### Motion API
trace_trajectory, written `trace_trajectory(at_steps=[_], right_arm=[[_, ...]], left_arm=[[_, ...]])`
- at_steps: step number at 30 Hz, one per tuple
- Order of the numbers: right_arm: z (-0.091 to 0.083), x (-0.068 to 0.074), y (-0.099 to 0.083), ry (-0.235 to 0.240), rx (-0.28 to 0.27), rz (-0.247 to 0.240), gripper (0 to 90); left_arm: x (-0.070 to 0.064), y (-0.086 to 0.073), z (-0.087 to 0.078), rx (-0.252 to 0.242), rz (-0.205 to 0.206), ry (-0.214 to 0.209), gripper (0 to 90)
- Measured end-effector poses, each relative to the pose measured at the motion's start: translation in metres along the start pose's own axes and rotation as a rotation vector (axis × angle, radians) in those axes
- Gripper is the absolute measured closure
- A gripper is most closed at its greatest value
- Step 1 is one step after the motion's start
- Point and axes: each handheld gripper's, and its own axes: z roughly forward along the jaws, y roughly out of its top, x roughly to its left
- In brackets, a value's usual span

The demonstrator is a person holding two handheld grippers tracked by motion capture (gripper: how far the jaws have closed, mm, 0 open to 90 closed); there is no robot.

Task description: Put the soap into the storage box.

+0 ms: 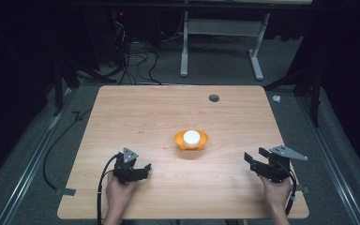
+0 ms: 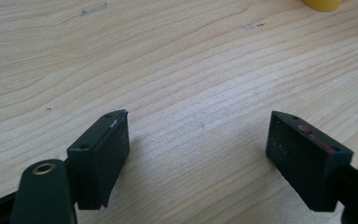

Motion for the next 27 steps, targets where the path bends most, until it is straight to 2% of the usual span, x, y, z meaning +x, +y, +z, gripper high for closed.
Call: trace_trajectory(at_steps=[16,27], right_arm=[[0.011,0.006,-0.011,0.024,0.030,0.011,32.6],[0.020,0.013,-0.015,0.033,0.042,0.000,32.8]], left_arm=[[0.000,0.000,0.000,0.000,0.000,0.000,21.9],[0.000,0.000,0.000,0.000,0.000,0.000,21.9]])
